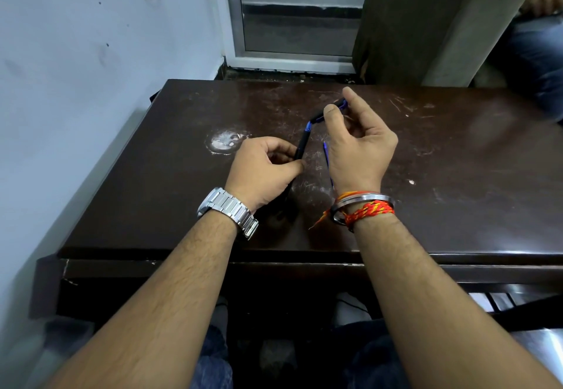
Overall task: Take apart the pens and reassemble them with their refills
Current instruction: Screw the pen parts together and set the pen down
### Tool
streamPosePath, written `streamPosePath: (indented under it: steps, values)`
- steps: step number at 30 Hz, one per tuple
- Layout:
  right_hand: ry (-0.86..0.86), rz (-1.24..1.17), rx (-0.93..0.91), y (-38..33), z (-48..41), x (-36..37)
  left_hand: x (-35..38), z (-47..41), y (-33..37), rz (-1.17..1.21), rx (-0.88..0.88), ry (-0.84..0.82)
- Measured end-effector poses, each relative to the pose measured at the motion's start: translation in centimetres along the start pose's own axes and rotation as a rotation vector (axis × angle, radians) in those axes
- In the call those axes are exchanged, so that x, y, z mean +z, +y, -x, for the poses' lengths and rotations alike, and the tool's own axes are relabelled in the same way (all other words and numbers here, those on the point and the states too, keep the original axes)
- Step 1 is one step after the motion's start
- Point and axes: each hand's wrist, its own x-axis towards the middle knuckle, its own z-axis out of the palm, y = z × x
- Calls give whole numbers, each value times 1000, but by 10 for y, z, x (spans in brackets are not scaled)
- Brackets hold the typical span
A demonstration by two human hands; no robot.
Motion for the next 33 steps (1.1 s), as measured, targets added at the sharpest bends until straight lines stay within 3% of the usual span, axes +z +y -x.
streamPosePath:
  steps: [17, 25, 33]
  values:
    - [-41, 47, -68, 2, -2, -2, -1, 1, 2, 2, 8, -9]
    - [-163, 79, 62, 11, -5, -2, 0, 2, 0, 2, 39, -26]
    - [-417, 146, 113, 15, 0, 0, 2, 0, -3, 32, 64, 48]
